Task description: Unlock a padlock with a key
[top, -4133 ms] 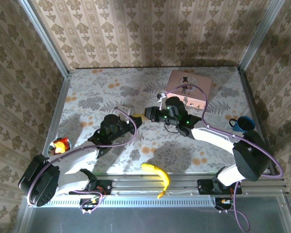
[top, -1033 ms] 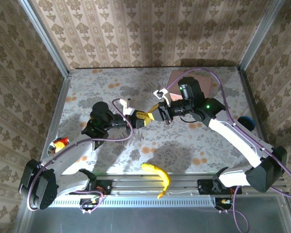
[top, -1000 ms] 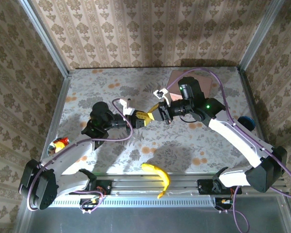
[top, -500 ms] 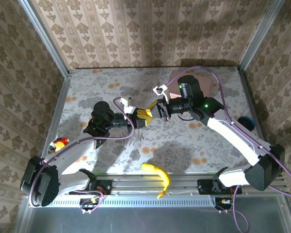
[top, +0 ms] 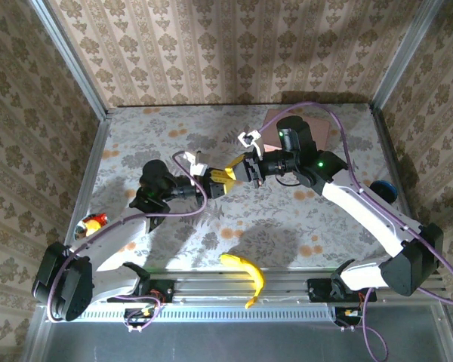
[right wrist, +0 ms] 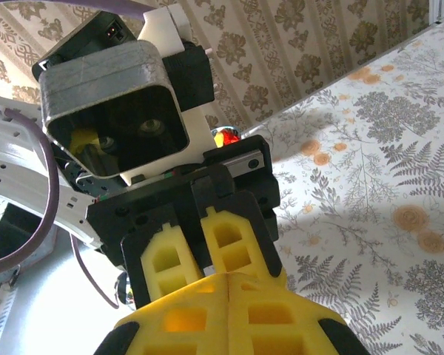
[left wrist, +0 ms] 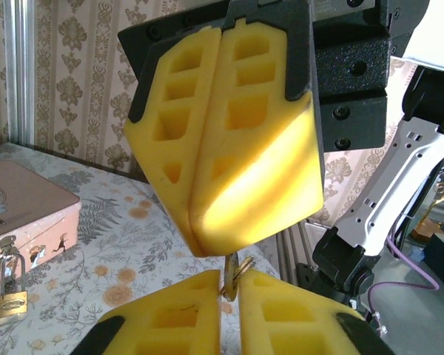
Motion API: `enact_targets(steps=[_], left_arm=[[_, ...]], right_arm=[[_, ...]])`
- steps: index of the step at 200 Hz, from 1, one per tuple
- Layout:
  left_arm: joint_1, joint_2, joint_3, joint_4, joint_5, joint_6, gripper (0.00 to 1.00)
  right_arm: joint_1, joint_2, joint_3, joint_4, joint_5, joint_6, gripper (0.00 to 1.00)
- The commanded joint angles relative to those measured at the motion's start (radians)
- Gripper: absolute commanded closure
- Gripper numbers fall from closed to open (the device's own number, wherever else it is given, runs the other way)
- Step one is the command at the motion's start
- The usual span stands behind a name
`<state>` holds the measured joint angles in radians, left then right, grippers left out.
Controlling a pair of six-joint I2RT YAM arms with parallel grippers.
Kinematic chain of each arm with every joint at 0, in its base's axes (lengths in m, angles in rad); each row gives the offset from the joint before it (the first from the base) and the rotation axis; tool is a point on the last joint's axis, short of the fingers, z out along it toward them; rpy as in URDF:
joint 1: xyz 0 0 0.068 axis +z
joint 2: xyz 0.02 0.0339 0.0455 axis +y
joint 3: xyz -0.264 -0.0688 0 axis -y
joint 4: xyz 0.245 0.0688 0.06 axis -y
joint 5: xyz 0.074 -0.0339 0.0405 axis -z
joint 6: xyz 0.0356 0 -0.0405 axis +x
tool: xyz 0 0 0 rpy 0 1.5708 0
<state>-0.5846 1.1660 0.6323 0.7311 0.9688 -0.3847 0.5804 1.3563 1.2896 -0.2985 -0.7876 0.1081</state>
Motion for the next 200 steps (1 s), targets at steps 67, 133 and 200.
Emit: enact_targets(steps=[67,133,200], left_arm=[[0.019,-0.002,0.001,0.042,0.01,-0.031,0.66],[0.016,0.015,0.017,0.031,-0.014,-0.028,0.95],[0.002,-0.031,0.017,-0.124,-0.23,0.027,1.0]], right_arm=[[0.007,0.014,-0.006,-0.003,-0.037,0.002,1.0],[0.01,0.029,-0.012,0.031,-0.049,0.028,1.0],[0.01,0.022,0.002,0.086,0.154,0.145,0.53]])
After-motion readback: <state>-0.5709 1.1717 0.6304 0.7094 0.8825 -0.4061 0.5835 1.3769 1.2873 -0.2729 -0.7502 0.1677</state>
